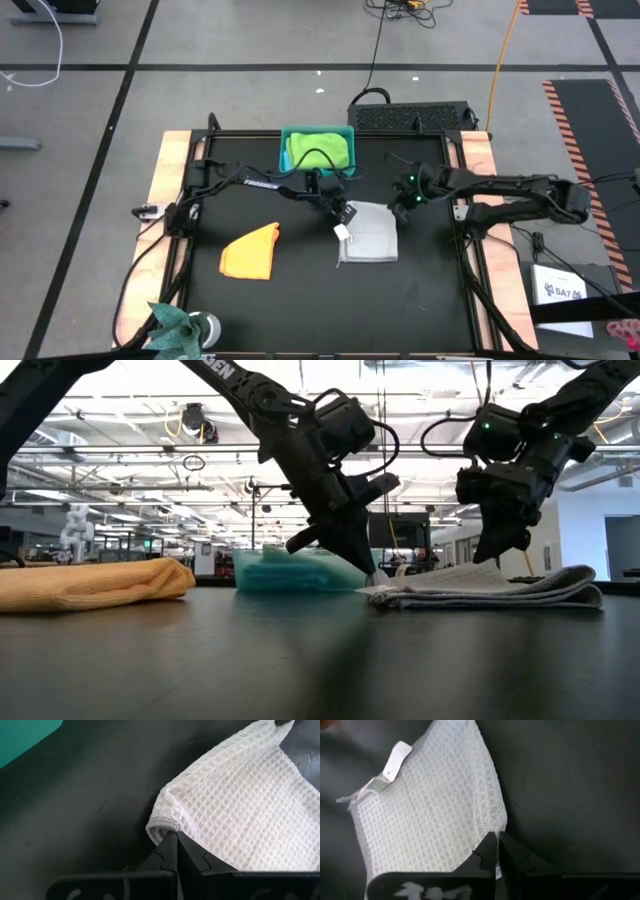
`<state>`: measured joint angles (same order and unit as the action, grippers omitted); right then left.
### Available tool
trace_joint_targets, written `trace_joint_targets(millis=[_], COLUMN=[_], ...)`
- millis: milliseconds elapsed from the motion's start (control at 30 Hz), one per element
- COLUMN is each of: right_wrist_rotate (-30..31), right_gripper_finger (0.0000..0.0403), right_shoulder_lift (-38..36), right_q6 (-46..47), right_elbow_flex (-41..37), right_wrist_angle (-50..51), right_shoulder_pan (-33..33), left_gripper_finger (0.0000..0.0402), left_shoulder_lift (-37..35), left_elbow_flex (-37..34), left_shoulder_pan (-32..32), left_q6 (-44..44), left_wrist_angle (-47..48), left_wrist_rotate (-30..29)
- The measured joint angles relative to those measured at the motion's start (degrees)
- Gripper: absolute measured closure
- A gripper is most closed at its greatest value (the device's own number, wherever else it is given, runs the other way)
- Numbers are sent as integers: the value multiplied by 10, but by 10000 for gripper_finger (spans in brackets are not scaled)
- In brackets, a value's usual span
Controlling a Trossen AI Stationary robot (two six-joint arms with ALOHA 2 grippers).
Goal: Fold microfiber towels
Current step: Fold the gray towel
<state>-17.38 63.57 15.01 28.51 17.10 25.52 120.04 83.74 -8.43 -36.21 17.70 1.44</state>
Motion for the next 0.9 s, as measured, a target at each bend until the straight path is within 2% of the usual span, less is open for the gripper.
trace_joint_targets(millis=[233,533,900], right_wrist_rotate=[8,7,7], right_gripper_finger=[403,403,403], right_shoulder_lift=[-11,-70,-129], right_q6=[14,47,95], right_elbow_flex=[0,0,1], right_wrist_angle=[-1,36,60], right_shoulder_pan=[-30,-63,-120], left_gripper_finger=[401,401,401], left_shoulder_lift=[-6,-14,-63], left_elbow_flex=[0,1,2], left_shoulder_pan=[14,37,58], left_q6=[-1,-1,-1], left_wrist_angle=[8,16,50], left_wrist_rotate=[0,-7,-44])
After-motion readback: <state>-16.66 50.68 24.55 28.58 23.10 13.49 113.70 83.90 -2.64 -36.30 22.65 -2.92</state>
